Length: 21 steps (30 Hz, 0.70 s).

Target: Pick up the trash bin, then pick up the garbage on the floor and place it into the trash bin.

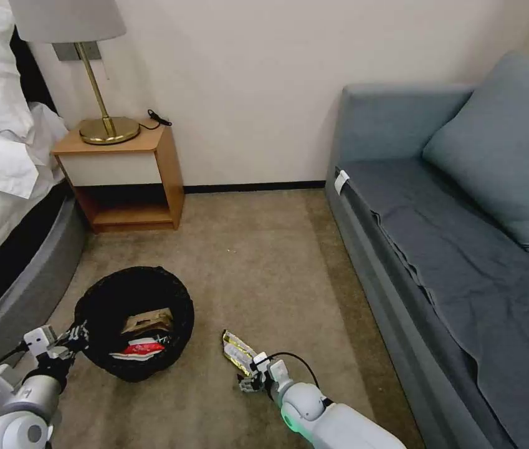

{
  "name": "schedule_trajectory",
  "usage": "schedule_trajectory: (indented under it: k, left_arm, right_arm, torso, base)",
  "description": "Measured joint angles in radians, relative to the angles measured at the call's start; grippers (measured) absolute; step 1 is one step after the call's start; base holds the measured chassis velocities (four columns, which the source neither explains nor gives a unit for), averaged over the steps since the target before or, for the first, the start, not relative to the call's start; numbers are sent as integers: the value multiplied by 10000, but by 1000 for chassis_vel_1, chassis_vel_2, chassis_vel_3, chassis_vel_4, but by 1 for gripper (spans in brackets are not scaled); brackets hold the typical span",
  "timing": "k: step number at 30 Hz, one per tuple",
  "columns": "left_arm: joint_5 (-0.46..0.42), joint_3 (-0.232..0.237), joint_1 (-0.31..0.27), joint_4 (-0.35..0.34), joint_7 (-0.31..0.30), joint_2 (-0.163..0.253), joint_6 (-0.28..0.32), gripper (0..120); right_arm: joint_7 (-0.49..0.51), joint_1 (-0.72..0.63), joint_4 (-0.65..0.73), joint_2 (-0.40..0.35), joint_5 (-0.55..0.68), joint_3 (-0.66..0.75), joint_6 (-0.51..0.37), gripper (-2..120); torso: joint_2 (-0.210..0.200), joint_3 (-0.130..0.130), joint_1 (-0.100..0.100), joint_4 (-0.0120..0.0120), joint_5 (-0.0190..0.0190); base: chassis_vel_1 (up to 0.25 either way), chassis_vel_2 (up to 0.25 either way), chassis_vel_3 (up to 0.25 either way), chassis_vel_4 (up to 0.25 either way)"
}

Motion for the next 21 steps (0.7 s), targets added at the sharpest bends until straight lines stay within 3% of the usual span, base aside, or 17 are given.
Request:
schedule_trajectory:
  k: [21]
  left_arm:
    - [7,-1,-6,-37,-16,7,2,5]
  right_arm:
    - [-86,14,-208,52,-138,-11,202,8]
  torso:
    - [0,0,0,0,0]
  base:
    - [0,0,0,0]
